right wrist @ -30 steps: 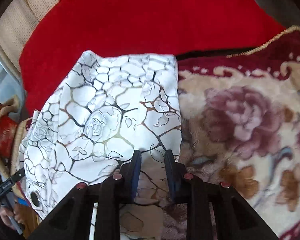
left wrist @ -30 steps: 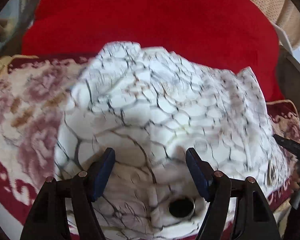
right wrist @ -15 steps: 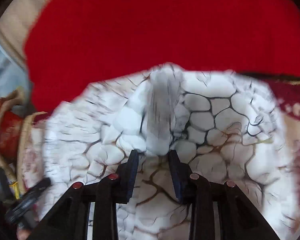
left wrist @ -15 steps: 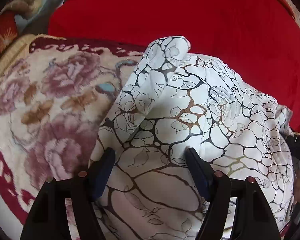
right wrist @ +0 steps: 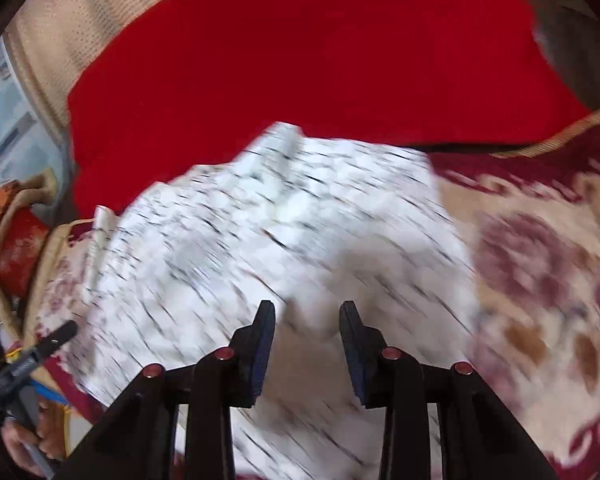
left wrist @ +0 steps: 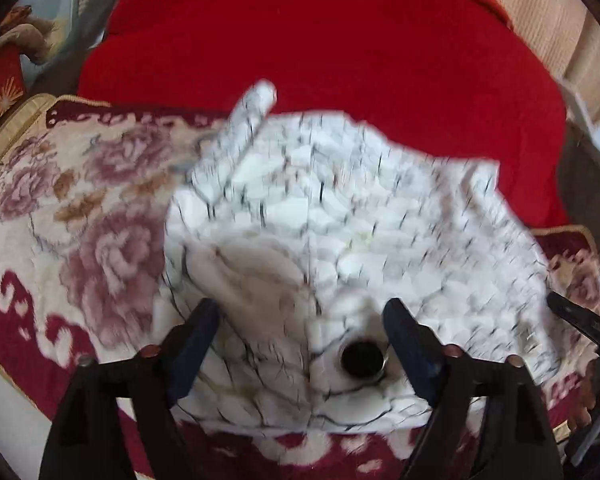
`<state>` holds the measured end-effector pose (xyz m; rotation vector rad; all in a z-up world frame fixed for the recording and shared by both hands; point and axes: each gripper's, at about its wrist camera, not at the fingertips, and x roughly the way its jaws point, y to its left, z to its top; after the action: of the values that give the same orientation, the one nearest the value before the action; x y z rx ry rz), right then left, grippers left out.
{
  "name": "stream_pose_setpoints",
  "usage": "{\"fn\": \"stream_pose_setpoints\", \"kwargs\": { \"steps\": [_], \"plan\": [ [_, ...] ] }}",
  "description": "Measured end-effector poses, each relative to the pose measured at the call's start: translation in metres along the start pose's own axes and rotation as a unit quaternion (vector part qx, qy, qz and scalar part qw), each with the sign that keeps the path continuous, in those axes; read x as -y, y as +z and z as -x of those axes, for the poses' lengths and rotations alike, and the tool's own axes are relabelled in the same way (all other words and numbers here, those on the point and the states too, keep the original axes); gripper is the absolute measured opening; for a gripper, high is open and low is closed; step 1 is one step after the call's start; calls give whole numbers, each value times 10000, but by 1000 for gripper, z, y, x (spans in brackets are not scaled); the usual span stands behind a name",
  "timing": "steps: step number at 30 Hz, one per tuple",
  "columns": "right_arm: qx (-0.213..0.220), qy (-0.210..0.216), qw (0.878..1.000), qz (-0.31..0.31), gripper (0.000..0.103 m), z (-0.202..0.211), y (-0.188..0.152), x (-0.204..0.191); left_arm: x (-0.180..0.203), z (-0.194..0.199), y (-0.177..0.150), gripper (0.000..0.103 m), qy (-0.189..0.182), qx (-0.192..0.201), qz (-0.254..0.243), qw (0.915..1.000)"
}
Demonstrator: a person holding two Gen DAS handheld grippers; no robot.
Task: Fold large clothes
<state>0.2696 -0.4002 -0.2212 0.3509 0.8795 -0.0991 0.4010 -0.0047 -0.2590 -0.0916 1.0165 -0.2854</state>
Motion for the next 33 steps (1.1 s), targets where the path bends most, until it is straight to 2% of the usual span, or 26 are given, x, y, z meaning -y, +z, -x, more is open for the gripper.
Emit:
{"fn": "stream_pose_setpoints", "kwargs": {
  "steps": [1, 3, 6, 8, 12, 13, 15, 17, 22, 28, 31, 33],
  "plan": [
    [-11, -44, 10000, -59, 56, -3, -7, 5, 3, -13, -5, 87, 154, -207, -72, 9996],
    [-158, 145, 9997, -145, 56, -18, -22, 17, 11, -18, -11, 87, 352, -341, -198, 9986],
    [-69, -14, 9995, 310, 56, -4, -30, 7, 21, -1, -11, 87, 428, -171, -354, 9983],
    [-19, 142, 9997, 188, 56, 13, -28, 6, 30, 19, -15, 87, 409, 94, -459, 9981],
    [467, 292, 9984, 89, 56, 29, -35, -4, 46, 44, -25, 87, 702, 591, -750, 9930],
    [396, 246, 9989, 78, 56, 24, -38, -4, 50, 49, -29, 87, 749, 702, -799, 9915],
    [-33, 280, 9996, -74, 56, -4, -40, -1, 57, 57, -35, 87, 815, 857, -864, 9892],
    [-343, 537, 9973, -374, 56, -25, -46, 11, 60, 64, -37, 87, 889, 949, -934, 9871],
    [-340, 611, 9966, -429, 56, -2, -44, 10, 68, 83, -39, 87, 1049, 1240, -1081, 9808],
    [14, 861, 9933, -774, 56, 30, -43, 14, 73, 98, -41, 87, 1196, 1481, -1194, 9744],
    [143, 869, 9918, -926, 56, 36, -43, 17, 74, 97, -42, 87, 1253, 1480, -1240, 9732],
    [43, 813, 9921, -952, 56, 27, -43, 21, 72, 91, -41, 87, 1278, 1403, -1222, 9742]
  ]
}}
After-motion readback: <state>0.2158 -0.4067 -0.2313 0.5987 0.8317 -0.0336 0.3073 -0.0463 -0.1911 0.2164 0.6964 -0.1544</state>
